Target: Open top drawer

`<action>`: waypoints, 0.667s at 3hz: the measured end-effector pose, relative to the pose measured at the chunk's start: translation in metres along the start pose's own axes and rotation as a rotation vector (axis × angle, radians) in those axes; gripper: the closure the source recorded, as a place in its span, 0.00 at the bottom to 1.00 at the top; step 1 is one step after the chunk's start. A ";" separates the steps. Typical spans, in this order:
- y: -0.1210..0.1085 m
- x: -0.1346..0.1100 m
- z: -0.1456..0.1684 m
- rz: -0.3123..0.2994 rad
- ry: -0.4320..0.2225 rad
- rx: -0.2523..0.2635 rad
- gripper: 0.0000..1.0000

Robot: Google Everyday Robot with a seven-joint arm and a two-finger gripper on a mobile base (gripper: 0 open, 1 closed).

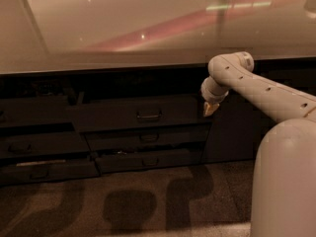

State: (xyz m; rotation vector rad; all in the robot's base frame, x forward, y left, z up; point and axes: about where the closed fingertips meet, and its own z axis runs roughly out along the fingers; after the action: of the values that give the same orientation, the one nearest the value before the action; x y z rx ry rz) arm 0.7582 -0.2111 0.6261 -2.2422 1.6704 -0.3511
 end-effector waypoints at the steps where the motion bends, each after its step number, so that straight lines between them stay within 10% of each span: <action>1: -0.002 0.002 -0.006 -0.017 0.012 0.012 1.00; 2: 0.010 0.001 -0.005 -0.024 0.011 0.003 1.00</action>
Offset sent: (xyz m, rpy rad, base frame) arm -0.2085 -0.0507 -0.1248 -0.1104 0.1512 0.1428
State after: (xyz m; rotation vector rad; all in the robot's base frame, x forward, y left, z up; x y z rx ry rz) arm 0.7480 -0.2155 0.6264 -2.2638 1.6493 -0.3723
